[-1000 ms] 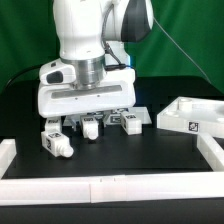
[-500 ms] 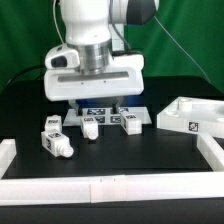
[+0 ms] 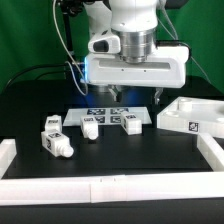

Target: Assemble one leg

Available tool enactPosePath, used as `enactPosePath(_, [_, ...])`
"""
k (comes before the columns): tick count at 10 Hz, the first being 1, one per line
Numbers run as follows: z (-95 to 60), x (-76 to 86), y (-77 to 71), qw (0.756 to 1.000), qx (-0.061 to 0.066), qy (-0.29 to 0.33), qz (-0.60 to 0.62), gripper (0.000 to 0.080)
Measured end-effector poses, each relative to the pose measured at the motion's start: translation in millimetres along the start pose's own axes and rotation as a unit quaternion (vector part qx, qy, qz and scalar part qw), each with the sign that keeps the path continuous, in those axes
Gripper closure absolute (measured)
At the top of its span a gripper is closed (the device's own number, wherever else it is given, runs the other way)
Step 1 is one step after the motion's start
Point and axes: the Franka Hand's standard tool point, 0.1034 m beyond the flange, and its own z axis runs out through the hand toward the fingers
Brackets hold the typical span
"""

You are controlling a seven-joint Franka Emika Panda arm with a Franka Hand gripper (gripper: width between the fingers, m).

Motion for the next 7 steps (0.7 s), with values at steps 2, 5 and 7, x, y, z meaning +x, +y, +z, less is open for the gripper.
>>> enactPosePath(2, [0.4, -0.3, -0.5, 1.000, 0.000, 0.000, -0.001, 0.0150])
enactPosePath(5, [8.2, -32.6, -30.4, 0.998, -0.003, 0.001, 0.068, 0.0150])
enactPosePath(7, [22.5, -56.4, -62.0, 0.995, 0.000, 0.017, 0.097, 0.0150])
